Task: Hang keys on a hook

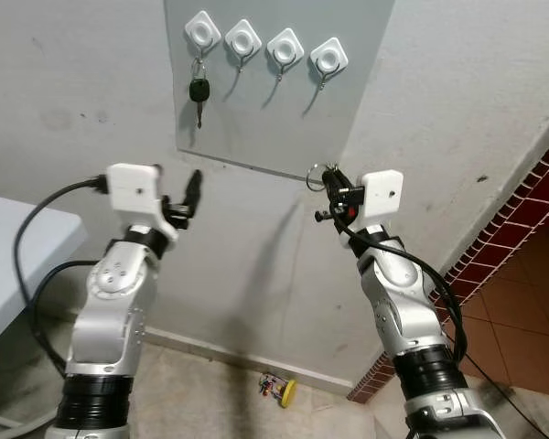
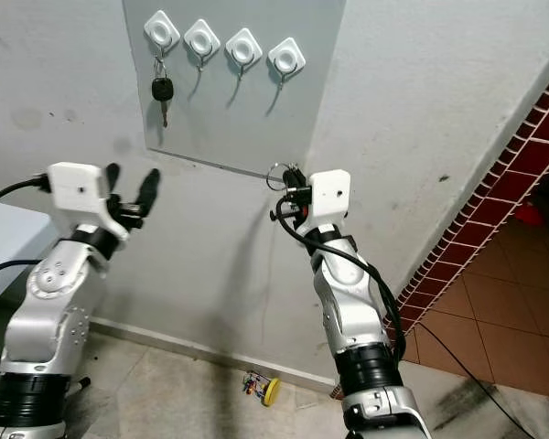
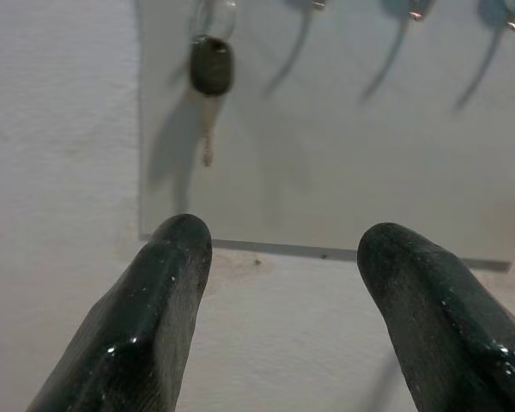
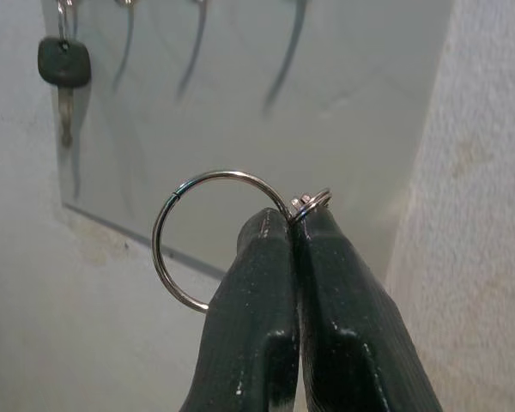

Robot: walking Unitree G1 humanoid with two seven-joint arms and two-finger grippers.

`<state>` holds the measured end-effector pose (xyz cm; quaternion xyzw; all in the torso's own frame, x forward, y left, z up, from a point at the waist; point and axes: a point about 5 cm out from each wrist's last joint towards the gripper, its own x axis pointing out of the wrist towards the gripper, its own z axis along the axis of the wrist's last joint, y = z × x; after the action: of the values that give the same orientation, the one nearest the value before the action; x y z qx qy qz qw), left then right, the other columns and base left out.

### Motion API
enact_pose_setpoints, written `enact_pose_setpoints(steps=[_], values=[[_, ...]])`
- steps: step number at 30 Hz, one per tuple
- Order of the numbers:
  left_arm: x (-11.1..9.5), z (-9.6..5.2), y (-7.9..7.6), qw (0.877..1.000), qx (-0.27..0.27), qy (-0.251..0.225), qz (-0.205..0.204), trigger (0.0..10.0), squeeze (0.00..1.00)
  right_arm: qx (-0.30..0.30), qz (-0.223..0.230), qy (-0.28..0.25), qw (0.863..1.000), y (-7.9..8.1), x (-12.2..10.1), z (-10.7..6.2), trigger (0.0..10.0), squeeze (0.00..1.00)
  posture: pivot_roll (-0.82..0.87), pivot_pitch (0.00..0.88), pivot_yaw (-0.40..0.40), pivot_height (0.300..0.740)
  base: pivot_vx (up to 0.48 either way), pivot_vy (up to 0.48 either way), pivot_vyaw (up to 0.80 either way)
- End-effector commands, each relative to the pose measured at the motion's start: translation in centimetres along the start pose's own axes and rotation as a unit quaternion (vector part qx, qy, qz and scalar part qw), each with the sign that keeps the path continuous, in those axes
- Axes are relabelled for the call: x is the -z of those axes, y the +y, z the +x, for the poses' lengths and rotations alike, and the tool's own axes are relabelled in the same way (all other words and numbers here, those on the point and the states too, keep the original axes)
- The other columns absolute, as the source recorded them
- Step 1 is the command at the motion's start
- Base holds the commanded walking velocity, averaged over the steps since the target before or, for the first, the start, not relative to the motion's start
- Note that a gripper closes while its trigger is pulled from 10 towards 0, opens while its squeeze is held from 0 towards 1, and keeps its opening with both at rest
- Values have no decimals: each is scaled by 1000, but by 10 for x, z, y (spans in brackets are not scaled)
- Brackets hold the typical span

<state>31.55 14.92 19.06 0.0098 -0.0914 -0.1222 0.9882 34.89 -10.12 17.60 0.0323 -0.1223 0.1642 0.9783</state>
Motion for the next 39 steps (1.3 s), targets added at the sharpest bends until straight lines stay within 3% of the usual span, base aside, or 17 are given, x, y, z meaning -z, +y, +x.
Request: enact_pose_setpoints(steps=[1, 5, 9, 11, 12, 14, 16, 25, 39], values=[[-10, 7, -14, 999, 42, -11, 22, 10000, 0, -4, -2, -24, 1000, 0, -15, 9, 10000, 0, -30, 0, -86, 724, 0, 0, 0], [-11, 7, -16, 998, 49, -10, 26, 10000, 0, -4, -2, -26, 1000, 1, -16, 10, 10000, 0, -30, 0, -86, 724, 0, 0, 0], [-26, 15, -36, 993, 102, -26, 43, 10000, 0, 22, 12, -55, 998, -3, -42, 31, 10000, 0, -37, 0, -78, 724, 0, 0, 0], [-28, 16, -38, 993, 107, -29, 37, 10000, 0, 33, 15, -58, 998, -4, -46, 34, 10000, 0, -40, 0, -76, 724, 0, 0, 0], [-31, 16, -40, 993, 112, -33, 13, 10000, 0, 42, 21, -63, 997, -5, -51, 38, 10000, 0, -40, 0, -74, 724, 0, 0, 0], [-35, 17, -41, 992, 117, -36, -5, 10000, 0, 47, 24, -67, 996, -5, -55, 40, 10000, 0, -41, 0, -73, 724, 0, 0, 0], [-42, 18, -43, 992, 120, -43, 15, 10000, 0, 61, 39, -74, 995, -6, -63, 45, 10000, 0, -39, 0, -73, 724, 0, 0, 0], [-46, 16, -43, 991, 124, -45, 19, 10000, 0, 85, 68, -71, 992, -4, -73, 54, 10000, 0, -36, 0, -74, 724, 0, 0, 0], [-49, 16, -40, 993, 112, -41, 10, 10000, 0, 100, 89, -27, 991, 16, -77, 62, 10000, 0, -30, 0, -80, 724, 0, 0, 0]])
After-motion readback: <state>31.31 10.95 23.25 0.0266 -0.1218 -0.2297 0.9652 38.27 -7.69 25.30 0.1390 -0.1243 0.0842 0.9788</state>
